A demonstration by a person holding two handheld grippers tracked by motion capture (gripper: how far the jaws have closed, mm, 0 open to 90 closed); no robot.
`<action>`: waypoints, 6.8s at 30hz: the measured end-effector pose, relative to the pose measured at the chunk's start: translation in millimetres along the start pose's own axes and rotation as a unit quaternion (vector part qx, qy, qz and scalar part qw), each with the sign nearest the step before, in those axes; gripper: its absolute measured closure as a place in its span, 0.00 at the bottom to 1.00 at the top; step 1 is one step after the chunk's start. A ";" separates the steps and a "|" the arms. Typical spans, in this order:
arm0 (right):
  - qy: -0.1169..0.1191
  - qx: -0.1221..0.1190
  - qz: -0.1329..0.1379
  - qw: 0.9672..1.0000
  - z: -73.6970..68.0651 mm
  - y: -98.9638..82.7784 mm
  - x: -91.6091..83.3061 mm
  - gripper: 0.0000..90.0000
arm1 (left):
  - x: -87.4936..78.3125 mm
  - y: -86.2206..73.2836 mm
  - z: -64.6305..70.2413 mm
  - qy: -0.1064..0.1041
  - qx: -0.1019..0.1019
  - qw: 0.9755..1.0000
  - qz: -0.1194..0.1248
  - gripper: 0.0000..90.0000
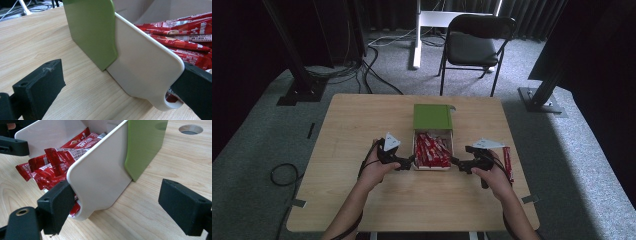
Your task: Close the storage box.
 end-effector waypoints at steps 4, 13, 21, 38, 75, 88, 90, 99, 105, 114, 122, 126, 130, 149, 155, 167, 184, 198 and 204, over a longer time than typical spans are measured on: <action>-0.002 0.002 0.000 1.000 2.1 0.8 1.1 0.14 | 1.9 0.8 -0.6 -0.002 -0.004 1.000 0.001 0.01; -0.005 0.006 0.001 1.000 5.8 1.6 3.9 0.14 | 4.8 3.1 -2.1 0.001 -0.003 1.000 -0.001 0.01; -0.010 0.007 0.001 1.000 9.5 4.2 6.1 0.14 | 7.7 6.0 -4.8 0.000 -0.011 1.000 0.001 0.01; -0.020 0.005 0.003 1.000 16.4 11.4 12.2 0.14 | 14.1 14.6 -10.7 0.009 -0.019 1.000 0.002 0.01; -0.040 0.013 -0.002 0.999 33.9 19.7 28.6 0.14 | 32.5 26.9 -21.9 0.022 -0.028 0.999 -0.004 0.01; -0.048 0.016 -0.002 0.999 38.2 21.8 34.2 0.14 | 38.5 31.1 -26.8 0.025 -0.033 0.999 -0.002 0.01; -0.049 0.018 -0.002 0.999 38.9 22.1 35.1 0.14 | 39.4 32.1 -27.8 0.027 -0.031 0.999 -0.003 0.01; -0.054 0.019 -0.002 0.998 42.0 23.5 38.1 0.14 | 42.8 35.1 -29.4 0.030 -0.028 0.999 -0.002 0.01; -0.055 0.025 0.001 0.998 43.7 23.5 40.1 0.14 | 44.7 36.7 -30.5 0.033 -0.024 0.999 0.000 0.01; -0.060 0.025 0.000 0.998 46.3 24.7 43.0 0.14 | 47.3 39.6 -32.1 0.038 -0.018 0.999 -0.003 0.01; -0.062 0.025 -0.003 0.998 49.0 26.0 45.6 0.12 | 50.0 41.4 -33.6 0.039 -0.019 0.999 -0.005 0.01; -0.062 0.025 -0.003 0.998 49.0 25.7 46.0 0.12 | 51.0 41.1 -33.4 0.040 -0.017 0.999 -0.006 0.01; -0.062 0.025 -0.001 0.998 47.7 25.5 45.2 0.14 | 51.0 40.1 -32.4 0.040 -0.014 0.999 -0.006 0.01; -0.057 0.030 0.030 0.997 38.8 25.6 31.7 0.14 | 37.8 23.1 -22.6 0.014 -0.028 0.999 -0.013 0.01; -0.069 0.033 0.032 0.997 39.7 22.8 27.0 0.14 | 24.9 25.2 -20.1 0.014 -0.029 0.999 -0.004 0.01; -0.078 0.020 0.024 0.996 40.4 15.9 11.3 0.14 | 5.3 15.1 -31.2 0.033 -0.035 0.999 -0.006 0.01; -0.100 0.025 0.006 0.995 42.6 -11.3 -8.6 0.14 | -21.3 -10.6 -56.7 0.064 -0.066 0.996 -0.003 0.01; -0.105 0.024 -0.016 0.994 38.3 -39.7 -18.7 0.15 | -41.1 -34.3 -69.8 0.086 -0.087 0.993 -0.006 0.01; -0.108 0.019 -0.026 0.994 35.7 -50.3 -23.3 0.15 | -46.3 -43.9 -75.0 0.096 -0.093 0.991 -0.012 0.01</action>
Point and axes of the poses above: each handheld gripper's, and its own axes: x roughly forward along the jaws, y roughly out of its top, z roughly to its right, the point moved 5 cm from there along x, roughly forward along the jaws, and after that the axes turned 12 degrees about -x, right-handed, at the moved point
